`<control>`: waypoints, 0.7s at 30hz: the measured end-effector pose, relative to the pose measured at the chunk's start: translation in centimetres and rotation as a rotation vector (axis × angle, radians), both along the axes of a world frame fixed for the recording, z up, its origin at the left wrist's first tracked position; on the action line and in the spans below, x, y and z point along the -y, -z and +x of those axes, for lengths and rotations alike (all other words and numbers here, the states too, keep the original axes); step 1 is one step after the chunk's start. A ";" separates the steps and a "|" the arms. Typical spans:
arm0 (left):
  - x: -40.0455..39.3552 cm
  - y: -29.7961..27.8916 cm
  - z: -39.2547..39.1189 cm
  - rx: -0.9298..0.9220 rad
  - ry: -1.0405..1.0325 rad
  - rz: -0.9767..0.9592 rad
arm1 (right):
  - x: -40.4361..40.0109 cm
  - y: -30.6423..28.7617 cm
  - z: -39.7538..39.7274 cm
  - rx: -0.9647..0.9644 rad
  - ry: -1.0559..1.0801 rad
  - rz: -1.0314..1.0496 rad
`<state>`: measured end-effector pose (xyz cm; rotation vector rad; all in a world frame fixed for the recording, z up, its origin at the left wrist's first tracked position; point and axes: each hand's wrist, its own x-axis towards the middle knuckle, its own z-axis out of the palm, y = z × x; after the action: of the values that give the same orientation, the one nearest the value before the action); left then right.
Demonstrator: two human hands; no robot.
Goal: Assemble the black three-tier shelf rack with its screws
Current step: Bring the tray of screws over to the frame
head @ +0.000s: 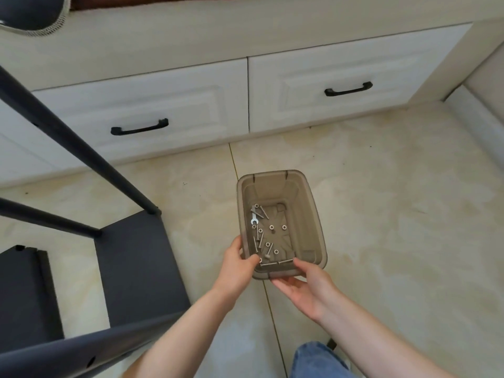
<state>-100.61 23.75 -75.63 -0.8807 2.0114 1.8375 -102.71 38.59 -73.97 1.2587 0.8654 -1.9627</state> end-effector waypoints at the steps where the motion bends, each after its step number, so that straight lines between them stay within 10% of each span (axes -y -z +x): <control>1: 0.0 0.1 0.0 -0.013 -0.001 0.010 | 0.1 -0.1 0.0 0.003 0.027 -0.015; 21: 2.5 -4.1 6.2 -0.014 -0.035 0.030 | 0.9 -1.1 0.9 -0.040 -0.235 0.071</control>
<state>-94.36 21.27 -71.56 -0.9023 1.9840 1.8925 -101.82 37.65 -72.90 1.1053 1.0600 -1.7896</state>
